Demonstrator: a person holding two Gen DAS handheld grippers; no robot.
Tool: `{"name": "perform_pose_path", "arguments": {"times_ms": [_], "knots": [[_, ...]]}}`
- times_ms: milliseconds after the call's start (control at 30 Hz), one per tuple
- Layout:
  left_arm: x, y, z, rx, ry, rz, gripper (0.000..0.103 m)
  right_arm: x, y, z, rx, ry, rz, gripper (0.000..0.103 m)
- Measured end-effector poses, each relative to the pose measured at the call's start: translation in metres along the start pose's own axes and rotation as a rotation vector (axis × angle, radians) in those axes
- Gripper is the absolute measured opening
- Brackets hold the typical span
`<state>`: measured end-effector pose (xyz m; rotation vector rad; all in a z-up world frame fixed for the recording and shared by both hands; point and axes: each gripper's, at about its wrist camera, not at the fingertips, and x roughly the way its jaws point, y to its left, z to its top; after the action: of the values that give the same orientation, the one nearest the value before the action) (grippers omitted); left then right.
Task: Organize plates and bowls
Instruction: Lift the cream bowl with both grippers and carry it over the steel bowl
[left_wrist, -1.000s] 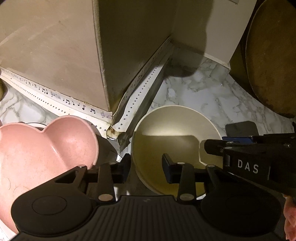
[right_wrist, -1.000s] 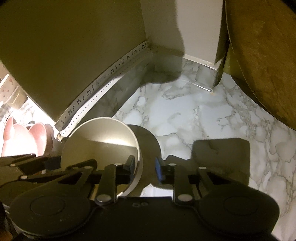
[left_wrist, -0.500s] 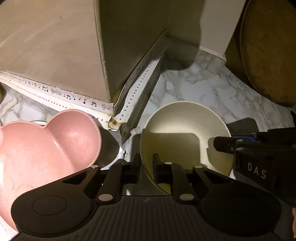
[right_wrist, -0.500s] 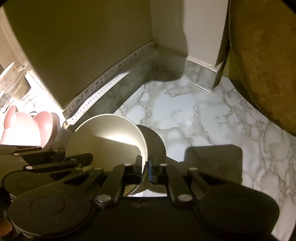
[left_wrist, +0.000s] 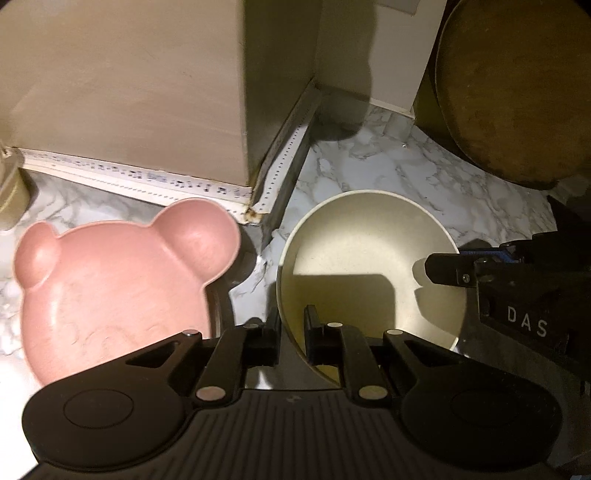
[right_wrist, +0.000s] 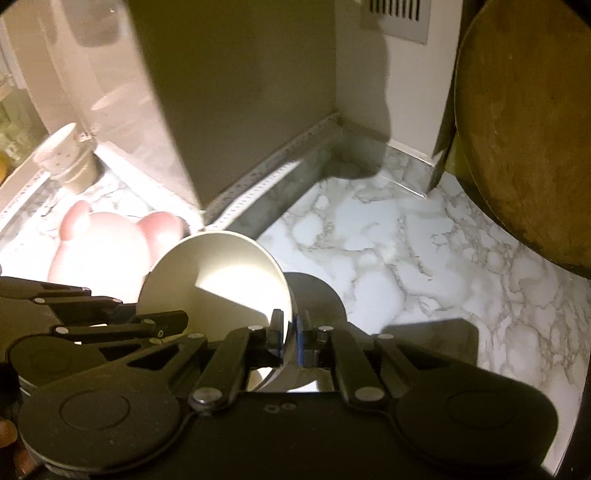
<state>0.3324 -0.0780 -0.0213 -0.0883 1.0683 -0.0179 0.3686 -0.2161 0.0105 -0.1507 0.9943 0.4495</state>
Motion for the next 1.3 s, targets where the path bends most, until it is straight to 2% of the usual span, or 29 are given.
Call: {"name": "perform_pose_path", "arguments": {"times_ms": [333, 767, 1300], "knots": [[-0.060, 0.020, -0.019, -0.014, -0.022, 0.004, 0.011, -0.042, 0.041, -0.009, -0.049, -0.037, 0.041, 0.008], [-0.113, 0.046, -0.059, -0.032, -0.046, 0.016, 0.011, -0.081, 0.095, -0.025, -0.123, -0.069, 0.061, 0.008], [-0.152, 0.095, -0.112, -0.092, -0.032, 0.062, 0.012, -0.087, 0.168, -0.049, -0.237, -0.045, 0.112, 0.008]]}}
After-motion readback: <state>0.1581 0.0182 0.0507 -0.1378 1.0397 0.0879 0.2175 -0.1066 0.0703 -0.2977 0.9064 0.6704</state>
